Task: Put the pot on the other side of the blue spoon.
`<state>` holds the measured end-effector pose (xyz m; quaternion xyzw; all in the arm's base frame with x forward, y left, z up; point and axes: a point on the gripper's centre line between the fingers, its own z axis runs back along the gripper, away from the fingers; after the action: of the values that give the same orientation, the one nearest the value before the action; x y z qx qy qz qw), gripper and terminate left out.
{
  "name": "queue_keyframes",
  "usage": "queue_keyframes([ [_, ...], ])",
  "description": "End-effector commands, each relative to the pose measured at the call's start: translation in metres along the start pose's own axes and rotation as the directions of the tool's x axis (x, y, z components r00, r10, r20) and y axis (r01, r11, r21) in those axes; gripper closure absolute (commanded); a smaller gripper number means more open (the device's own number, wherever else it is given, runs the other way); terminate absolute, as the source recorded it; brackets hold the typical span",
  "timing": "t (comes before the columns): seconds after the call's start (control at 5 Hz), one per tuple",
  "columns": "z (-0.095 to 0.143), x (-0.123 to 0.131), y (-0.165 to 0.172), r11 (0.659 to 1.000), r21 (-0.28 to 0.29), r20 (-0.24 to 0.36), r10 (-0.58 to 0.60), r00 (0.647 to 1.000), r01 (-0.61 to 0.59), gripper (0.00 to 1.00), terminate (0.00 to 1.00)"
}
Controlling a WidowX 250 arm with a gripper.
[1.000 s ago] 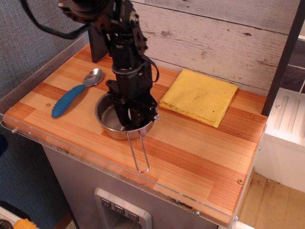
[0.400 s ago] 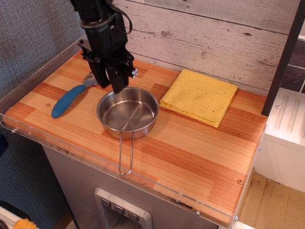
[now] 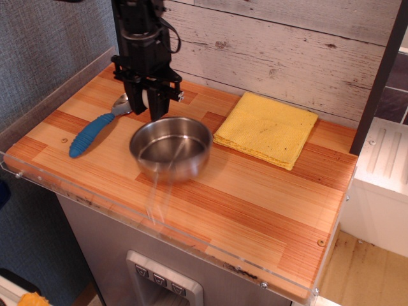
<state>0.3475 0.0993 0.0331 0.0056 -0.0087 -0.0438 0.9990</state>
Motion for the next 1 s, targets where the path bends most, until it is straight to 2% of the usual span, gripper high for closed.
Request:
queue_keyframes([
  [0.0,-0.007,0.024,-0.001,0.999,0.032,-0.003,-0.025,1.000,0.025,1.00,0.00],
  [0.2,-0.006,0.029,-0.001,0.999,0.039,0.000,-0.027,1.000,0.027,1.00,0.00],
  [0.4,-0.005,0.027,-0.002,0.999,0.039,-0.007,-0.036,0.999,0.036,0.00,0.00],
  [0.8,0.008,0.018,-0.010,0.999,0.029,0.022,-0.041,0.999,0.041,0.00,0.00],
])
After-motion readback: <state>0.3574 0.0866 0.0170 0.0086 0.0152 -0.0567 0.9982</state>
